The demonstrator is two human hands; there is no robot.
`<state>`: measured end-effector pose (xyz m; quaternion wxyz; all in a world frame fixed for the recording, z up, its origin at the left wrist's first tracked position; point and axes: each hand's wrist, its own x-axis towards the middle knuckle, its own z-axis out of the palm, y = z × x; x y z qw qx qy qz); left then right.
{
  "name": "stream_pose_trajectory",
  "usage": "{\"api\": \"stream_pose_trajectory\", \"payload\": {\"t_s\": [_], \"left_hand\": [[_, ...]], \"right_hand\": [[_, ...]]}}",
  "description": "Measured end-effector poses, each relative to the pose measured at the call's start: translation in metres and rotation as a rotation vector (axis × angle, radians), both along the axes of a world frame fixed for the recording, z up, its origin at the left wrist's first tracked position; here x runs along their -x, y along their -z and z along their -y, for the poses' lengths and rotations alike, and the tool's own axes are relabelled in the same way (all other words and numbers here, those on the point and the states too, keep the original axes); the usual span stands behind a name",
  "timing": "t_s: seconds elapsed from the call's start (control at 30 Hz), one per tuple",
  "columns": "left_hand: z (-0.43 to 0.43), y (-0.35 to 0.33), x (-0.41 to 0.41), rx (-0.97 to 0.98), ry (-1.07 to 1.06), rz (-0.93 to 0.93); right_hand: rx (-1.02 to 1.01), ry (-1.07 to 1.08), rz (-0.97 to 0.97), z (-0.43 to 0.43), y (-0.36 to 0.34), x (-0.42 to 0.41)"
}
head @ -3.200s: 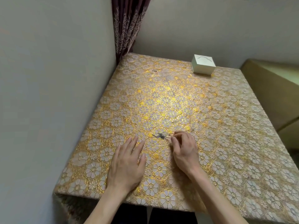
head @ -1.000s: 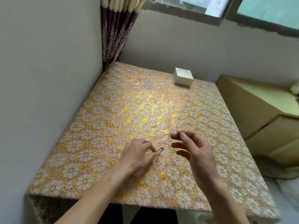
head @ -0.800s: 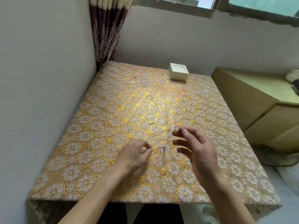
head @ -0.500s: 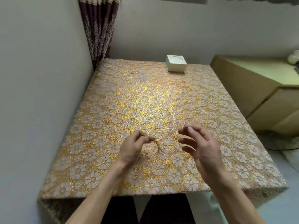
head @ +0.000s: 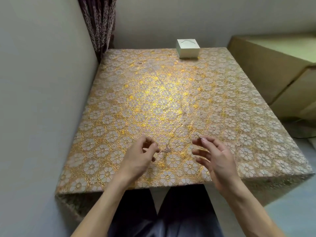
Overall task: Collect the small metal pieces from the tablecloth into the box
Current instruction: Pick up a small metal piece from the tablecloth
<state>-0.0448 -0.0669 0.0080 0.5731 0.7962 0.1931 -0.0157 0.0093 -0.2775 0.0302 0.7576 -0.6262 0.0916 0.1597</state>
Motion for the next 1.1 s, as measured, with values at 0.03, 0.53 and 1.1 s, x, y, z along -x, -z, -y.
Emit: {"api": "stream_pose_trajectory", "payload": {"t_s": [0.03, 0.53, 1.1], "left_hand": [[0.0, 0.002, 0.008, -0.081, 0.02, -0.008], [-0.002, 0.03, 0.048, -0.815, 0.166, 0.119], [0.023, 0.054, 0.024, -0.922, 0.077, 0.309]], "right_hand": [[0.054, -0.016, 0.003, 0.002, 0.007, 0.004], [1.06, -0.273, 0.354, 0.046, 0.047, 0.01], [1.146, -0.606, 0.702, -0.036, 0.047, -0.025]]}}
